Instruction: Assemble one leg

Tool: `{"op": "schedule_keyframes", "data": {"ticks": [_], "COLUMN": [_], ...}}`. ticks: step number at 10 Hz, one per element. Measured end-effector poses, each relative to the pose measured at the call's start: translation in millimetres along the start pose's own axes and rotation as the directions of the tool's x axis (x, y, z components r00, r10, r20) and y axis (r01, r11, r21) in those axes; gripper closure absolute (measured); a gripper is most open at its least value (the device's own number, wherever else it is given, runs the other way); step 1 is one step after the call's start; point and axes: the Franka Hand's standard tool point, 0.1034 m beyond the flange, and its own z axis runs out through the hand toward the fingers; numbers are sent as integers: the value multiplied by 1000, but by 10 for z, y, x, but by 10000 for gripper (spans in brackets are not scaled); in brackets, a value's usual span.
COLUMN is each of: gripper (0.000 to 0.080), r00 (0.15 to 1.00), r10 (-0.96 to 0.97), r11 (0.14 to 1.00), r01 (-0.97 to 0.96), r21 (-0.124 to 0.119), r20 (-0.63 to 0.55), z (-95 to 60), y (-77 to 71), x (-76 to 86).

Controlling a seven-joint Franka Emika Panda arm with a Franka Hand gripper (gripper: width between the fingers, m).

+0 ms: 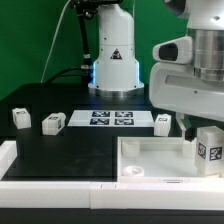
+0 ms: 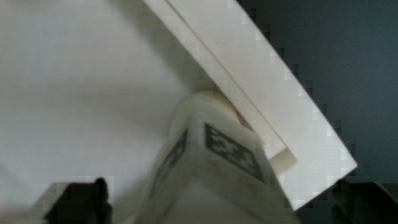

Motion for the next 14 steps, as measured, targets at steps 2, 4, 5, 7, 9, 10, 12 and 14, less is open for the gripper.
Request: {"op": "schedule_keyframes", "data": {"ticks": [2, 4, 5, 7, 9, 10, 12, 14], "gripper": [151, 150, 150, 155, 313, 489, 509, 509], "r00": [974, 913, 844, 788, 804, 825, 914, 999], "r10": [-228, -408, -537, -616, -595, -565, -407, -33], "r11": [974, 913, 844, 788, 804, 825, 914, 999], "r01": [228, 408, 537, 616, 595, 565, 407, 33], "r21": [-1, -8, -11, -11, -11, -11, -3, 13], "r20": [0, -2, -2, 0, 0, 0, -1, 7], "z": [0, -6, -18, -17, -13, -12, -13, 1], "y": [4, 6, 29, 51, 53, 53, 60, 68], "x": [3, 7, 33, 52, 51, 50, 57, 55]}}
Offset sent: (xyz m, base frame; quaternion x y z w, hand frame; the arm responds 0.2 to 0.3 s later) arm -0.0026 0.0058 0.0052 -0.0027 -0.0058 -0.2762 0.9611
